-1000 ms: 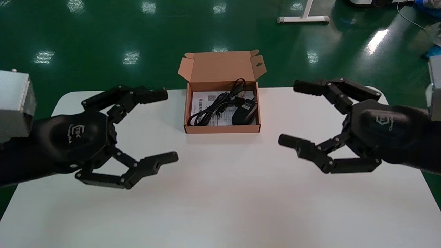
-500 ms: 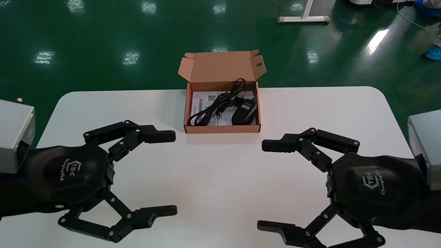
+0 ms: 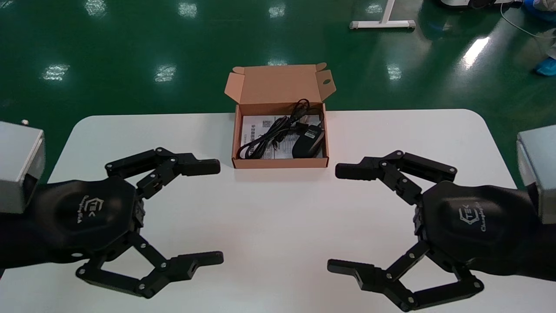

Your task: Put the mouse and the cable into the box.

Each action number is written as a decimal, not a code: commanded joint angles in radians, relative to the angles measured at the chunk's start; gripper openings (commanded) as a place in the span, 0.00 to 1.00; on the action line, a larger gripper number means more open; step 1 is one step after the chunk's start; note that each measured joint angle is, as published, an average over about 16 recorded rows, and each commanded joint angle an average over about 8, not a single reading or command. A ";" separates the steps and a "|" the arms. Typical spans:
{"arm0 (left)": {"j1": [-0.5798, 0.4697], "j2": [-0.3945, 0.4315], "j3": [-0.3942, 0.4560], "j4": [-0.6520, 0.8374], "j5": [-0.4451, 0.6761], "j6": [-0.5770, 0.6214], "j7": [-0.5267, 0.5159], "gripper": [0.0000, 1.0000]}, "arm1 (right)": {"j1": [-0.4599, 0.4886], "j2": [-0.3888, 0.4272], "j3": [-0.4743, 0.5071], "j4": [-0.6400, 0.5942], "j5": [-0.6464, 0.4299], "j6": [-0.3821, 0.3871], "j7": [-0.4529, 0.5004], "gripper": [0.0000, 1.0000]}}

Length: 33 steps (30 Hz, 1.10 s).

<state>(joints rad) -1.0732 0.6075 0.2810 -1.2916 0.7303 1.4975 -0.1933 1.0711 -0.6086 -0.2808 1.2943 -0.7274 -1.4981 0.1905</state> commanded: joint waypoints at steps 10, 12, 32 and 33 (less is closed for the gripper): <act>-0.001 0.002 -0.001 0.005 0.000 -0.001 0.004 1.00 | 0.003 -0.002 0.001 -0.009 -0.002 0.002 -0.003 1.00; -0.001 0.002 -0.001 0.006 0.000 -0.001 0.004 1.00 | 0.003 -0.002 0.001 -0.010 -0.002 0.002 -0.004 1.00; -0.001 0.004 -0.001 0.007 0.000 -0.002 0.005 1.00 | 0.004 -0.003 0.002 -0.014 -0.004 0.004 -0.006 1.00; -0.001 0.004 -0.001 0.007 0.000 -0.002 0.005 1.00 | 0.004 -0.003 0.002 -0.014 -0.004 0.004 -0.006 1.00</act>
<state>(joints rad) -1.0744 0.6110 0.2797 -1.2842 0.7304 1.4953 -0.1879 1.0753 -0.6119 -0.2791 1.2804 -0.7309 -1.4943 0.1849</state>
